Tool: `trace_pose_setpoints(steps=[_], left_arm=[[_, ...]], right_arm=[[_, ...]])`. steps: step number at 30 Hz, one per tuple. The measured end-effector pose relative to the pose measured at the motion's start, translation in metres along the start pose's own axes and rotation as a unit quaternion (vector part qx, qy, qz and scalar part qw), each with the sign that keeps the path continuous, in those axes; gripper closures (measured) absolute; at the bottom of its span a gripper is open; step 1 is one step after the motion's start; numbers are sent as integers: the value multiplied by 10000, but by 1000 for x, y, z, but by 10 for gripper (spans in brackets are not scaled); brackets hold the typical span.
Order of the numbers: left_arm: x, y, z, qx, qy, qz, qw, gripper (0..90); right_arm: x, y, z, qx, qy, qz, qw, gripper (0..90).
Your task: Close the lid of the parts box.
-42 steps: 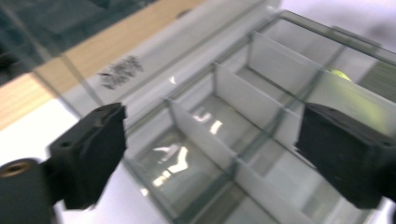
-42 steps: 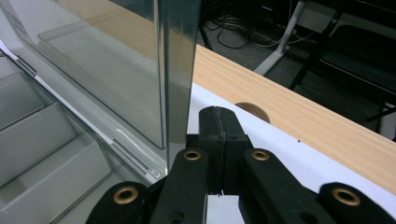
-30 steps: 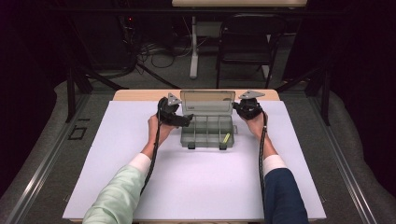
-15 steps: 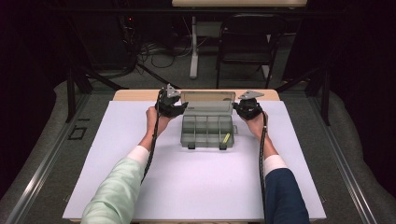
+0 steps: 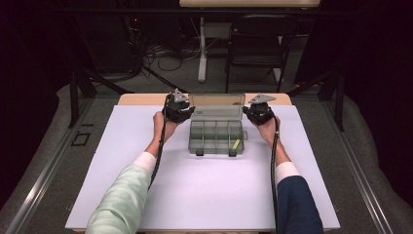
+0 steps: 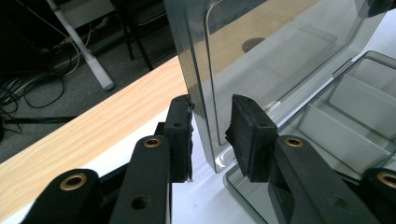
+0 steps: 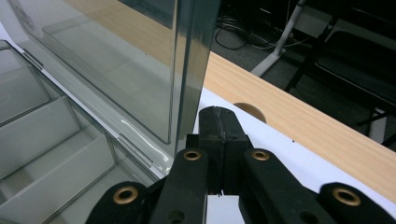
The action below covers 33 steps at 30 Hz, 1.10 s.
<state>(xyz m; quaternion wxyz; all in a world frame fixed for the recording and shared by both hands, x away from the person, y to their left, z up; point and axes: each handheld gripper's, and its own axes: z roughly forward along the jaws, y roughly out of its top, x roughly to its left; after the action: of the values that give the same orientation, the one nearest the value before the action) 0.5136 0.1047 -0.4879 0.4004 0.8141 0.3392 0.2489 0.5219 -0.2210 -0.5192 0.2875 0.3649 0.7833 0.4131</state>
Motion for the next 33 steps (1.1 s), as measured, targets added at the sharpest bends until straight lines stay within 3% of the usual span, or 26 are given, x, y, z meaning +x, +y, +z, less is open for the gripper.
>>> trace_pose_setpoints(steps=[11,20,27,33], left_arm=[[4,-3,1,-135,-79,-44,9999,750],[4,-6,-1,-166,-97,-12,9998,769],[4,-5,-1,-140,-99,31,9998,771],[4,-6,-1,-137,-114,43,9998,771]], right_arm=[[2,0,-4,-70,-38,-58,10000,900],[-1,-1,-20,-29,-123,142,9998,827],[2,1,-36,5,90,58,9999,728],[6,6,-36,112,312,-35,9994,658]])
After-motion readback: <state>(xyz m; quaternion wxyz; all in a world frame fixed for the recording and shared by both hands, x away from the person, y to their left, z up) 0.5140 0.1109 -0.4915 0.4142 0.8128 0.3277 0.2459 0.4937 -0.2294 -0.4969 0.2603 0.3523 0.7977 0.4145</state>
